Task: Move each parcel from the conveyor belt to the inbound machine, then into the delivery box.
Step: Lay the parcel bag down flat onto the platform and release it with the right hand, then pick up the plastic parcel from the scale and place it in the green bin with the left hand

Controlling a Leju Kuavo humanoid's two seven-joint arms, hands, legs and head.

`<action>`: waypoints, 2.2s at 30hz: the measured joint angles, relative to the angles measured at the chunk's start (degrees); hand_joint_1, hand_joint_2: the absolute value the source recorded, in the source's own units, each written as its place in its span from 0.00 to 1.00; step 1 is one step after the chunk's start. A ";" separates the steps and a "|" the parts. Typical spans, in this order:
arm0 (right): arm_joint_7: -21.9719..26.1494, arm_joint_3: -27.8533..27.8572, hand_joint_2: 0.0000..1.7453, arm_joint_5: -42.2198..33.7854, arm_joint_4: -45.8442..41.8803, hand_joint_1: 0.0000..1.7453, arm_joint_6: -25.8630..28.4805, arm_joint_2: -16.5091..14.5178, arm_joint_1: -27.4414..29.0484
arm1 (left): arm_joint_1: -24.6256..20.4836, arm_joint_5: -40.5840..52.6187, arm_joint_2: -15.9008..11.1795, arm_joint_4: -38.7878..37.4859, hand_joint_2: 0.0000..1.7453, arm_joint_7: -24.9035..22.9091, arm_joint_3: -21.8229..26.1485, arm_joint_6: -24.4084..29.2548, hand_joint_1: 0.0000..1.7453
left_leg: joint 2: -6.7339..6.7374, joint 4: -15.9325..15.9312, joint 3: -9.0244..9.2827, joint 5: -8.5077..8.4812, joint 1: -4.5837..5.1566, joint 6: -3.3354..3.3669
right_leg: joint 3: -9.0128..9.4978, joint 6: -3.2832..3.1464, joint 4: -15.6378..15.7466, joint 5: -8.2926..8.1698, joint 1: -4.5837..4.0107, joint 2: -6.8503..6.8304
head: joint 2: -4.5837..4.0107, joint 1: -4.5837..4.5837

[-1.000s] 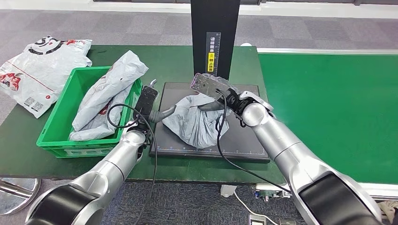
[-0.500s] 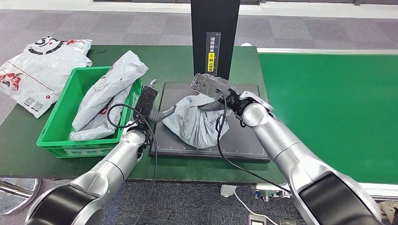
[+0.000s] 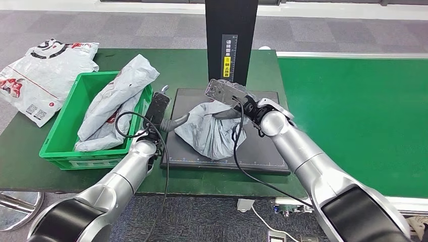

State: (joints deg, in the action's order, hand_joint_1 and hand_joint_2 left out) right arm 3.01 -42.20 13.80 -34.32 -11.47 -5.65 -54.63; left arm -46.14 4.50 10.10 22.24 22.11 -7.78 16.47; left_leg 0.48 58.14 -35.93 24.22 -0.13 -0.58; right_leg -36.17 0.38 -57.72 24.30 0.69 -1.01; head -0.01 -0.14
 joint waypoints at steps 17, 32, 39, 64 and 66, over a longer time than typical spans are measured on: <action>12.05 19.30 0.00 -11.09 -7.83 0.00 23.67 12.54 6.92 | -1.04 -4.51 1.03 3.04 1.00 0.03 -0.01 -5.43 0.00 | 0.23 0.12 0.02 0.17 0.12 0.28 | 0.16 0.25 0.07 -0.07 0.11 0.16 | 0.00 0.03; 11.92 20.02 0.00 -10.80 -7.98 0.00 23.69 12.98 7.00 | -0.83 -0.76 1.22 3.53 1.00 1.35 -2.12 -5.10 0.00 | 0.23 0.12 0.02 0.16 0.14 0.28 | 0.17 0.24 0.07 -0.07 0.14 0.15 | -0.01 0.03; 12.03 20.85 0.00 -10.84 -7.98 0.00 23.69 13.31 7.64 | 0.06 3.00 2.06 3.54 1.00 2.02 -6.33 -2.99 0.00 | 0.21 0.12 0.02 0.18 0.14 0.29 | 0.17 0.24 0.07 -0.07 0.14 0.15 | 0.00 0.03; 14.32 22.74 0.00 -11.33 -8.00 0.00 23.63 13.46 12.72 | 0.61 17.14 7.35 0.43 1.00 -1.24 -17.41 7.96 0.00 | 0.11 0.11 -0.01 0.20 0.14 0.34 | 0.19 0.26 0.10 -0.05 0.14 0.08 | 0.00 0.03; 14.32 22.83 0.00 -11.33 -8.00 0.00 23.63 13.46 12.74 | 0.61 17.14 7.41 0.23 1.00 -1.24 -17.43 7.96 0.00 | 0.12 0.11 -0.01 0.20 0.14 0.34 | 0.19 0.26 0.10 -0.05 0.14 0.08 | 0.00 0.03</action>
State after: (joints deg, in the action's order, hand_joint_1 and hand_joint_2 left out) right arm 17.33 -19.37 2.47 -42.32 12.15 7.80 -41.90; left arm -45.54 21.64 17.51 22.47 20.87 -25.21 24.44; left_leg 0.60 58.25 -35.93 24.42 0.01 -0.24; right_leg -35.98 0.64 -57.62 24.24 0.83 -0.92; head -0.01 -0.11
